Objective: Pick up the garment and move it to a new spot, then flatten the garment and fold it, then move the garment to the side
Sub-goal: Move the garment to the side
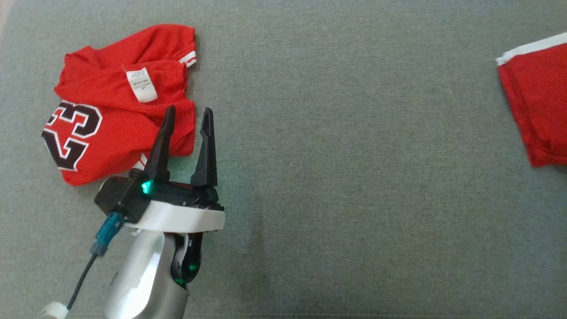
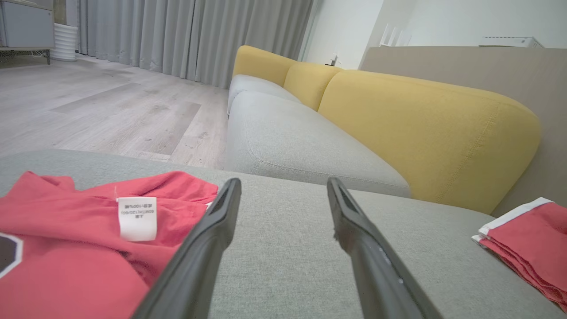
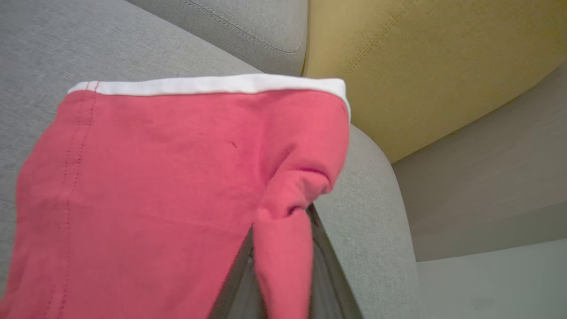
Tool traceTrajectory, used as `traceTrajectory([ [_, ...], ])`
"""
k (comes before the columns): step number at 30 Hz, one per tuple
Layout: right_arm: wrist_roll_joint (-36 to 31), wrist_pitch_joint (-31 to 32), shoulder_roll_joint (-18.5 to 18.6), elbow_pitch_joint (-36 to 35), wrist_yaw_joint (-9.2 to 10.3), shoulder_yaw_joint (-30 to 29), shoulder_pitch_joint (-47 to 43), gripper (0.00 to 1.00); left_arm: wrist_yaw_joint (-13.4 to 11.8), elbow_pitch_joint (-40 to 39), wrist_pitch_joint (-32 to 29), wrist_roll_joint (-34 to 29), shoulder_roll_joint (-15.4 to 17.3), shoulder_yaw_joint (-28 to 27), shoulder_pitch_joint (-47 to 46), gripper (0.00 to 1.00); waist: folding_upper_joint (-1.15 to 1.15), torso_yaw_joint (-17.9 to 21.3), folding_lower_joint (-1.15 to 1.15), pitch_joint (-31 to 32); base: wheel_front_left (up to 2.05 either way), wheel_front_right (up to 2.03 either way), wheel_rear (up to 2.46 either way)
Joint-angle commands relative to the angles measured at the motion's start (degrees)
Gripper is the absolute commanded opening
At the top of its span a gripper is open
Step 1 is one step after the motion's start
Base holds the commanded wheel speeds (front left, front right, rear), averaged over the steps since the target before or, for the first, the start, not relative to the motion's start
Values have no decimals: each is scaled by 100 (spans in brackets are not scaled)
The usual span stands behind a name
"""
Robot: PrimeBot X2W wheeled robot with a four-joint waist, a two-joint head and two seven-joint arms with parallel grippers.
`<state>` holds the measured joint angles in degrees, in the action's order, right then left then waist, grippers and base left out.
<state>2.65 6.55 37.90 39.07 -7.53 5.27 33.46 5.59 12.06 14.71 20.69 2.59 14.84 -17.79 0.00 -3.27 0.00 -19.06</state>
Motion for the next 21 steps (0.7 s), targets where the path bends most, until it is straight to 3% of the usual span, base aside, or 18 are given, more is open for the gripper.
traceTrajectory([
  [1,47,-92,297,-79,4,-58,30,0,19,-205,29,18,29,-154,-140,100,0,-44,0,-46,0,0,0],
  [6,-55,-225,465,126,4,-247,67,0,28,-226,29,11,29,-159,-174,100,0,-93,0,-107,0,0,0],
  [15,-90,-373,322,303,4,-424,147,0,38,-214,29,-30,29,-229,-133,100,0,-77,0,-113,0,0,0],
  [16,-102,-398,289,298,4,-426,152,36,40,-209,29,-32,29,-235,-128,100,0,-72,0,-105,0,0,0],
  [17,-92,-375,247,329,4,-494,171,96,42,-207,29,-34,29,-242,-124,100,0,-65,0,-96,0,0,0],
  [21,-180,-420,80,295,4,-650,254,100,46,-188,29,-44,29,-262,-98,100,0,-20,0,-16,0,0,0],
])
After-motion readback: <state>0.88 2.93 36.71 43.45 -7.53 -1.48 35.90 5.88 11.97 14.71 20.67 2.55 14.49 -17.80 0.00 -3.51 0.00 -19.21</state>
